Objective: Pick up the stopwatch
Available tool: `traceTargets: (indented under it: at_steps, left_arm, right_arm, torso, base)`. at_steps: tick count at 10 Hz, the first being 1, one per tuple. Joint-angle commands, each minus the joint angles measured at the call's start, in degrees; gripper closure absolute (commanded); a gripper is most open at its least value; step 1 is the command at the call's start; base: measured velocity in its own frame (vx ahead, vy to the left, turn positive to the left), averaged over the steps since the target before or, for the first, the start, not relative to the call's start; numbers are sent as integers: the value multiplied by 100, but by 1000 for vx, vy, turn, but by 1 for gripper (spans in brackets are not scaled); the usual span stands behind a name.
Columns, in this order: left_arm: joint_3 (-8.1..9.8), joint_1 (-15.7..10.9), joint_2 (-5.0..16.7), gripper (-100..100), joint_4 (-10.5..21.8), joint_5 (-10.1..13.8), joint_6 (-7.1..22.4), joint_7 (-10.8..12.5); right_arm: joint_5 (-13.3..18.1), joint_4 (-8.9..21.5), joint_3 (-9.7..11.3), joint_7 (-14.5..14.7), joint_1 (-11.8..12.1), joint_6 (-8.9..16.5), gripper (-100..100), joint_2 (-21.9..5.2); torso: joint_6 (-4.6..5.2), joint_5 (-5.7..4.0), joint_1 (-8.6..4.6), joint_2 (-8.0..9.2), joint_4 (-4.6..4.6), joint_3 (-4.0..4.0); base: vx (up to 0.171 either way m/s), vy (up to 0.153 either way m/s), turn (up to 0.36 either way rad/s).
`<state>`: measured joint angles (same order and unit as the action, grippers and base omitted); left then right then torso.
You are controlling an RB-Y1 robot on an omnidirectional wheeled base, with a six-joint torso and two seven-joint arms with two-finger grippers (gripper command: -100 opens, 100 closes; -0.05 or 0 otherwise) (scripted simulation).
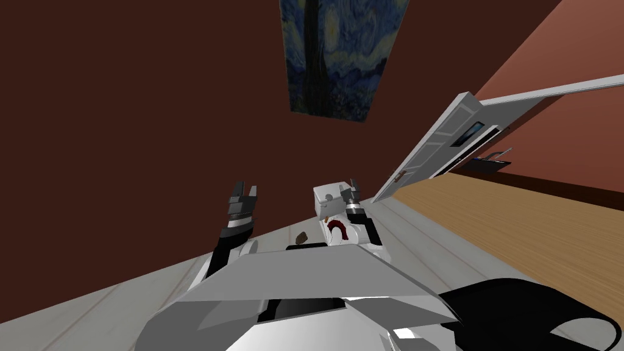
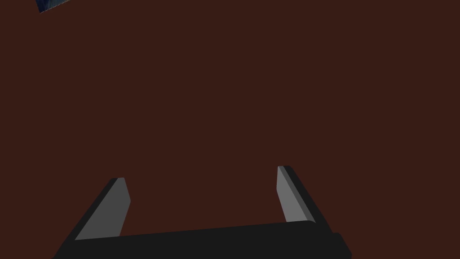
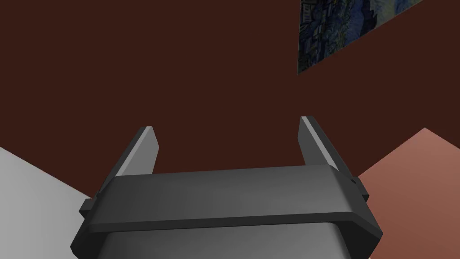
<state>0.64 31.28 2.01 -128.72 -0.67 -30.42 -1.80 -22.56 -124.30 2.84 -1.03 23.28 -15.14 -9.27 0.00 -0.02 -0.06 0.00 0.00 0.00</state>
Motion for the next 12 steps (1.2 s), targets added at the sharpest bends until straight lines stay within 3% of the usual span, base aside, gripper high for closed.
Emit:
traceTargets:
  at_steps: [1, 3, 6, 8, 9, 10, 12]
  left_arm:
    - [0, 0, 0, 0, 0, 0, 0, 0]
    - [0, 0, 0, 0, 0, 0, 0, 0]
    - [0, 0, 0, 0, 0, 0, 0, 0]
    - [0, 0, 0, 0, 0, 0, 0, 0]
    - [0, 0, 0, 0, 0, 0, 0, 0]
    - [0, 0, 0, 0, 0, 0, 0, 0]
    - [0, 0, 0, 0, 0, 0, 0, 0]
  right_arm:
    - [-286, 143, 35, -180, -41, 203, -100, -39]
    - [-493, 143, 35, -180, -41, 203, -100, -39]
    - [-1076, 475, 106, -543, -154, 629, -100, -99]
    - [-1376, 475, 106, -543, -154, 633, -100, -99]
    - [-1571, 650, 142, -730, -210, 861, -100, -125]
    - [-1754, 650, 142, -730, -210, 861, -100, -125]
    - [-1830, 650, 142, -730, -210, 861, -100, -125]
  torso:
    - [0, 0, 0, 0, 0, 0]
    - [0, 2, 7, -1, 0, -1]
    - [0, 2, 7, -1, 0, -1]
    - [0, 2, 9, -2, 0, -1]
    - [0, 2, 6, 1, 0, 1]
    - [0, 2, 8, -3, -1, -2]
    - [0, 3, 9, -2, 0, -1]
  base:
    - [6, 5, -18]
    - [0, 0, 0]
    - [5, 4, -16]
    - [1, 1, -3]
    - [9, 8, -30]
    - [20, 17, -64]
    - [-4, -3, 12]
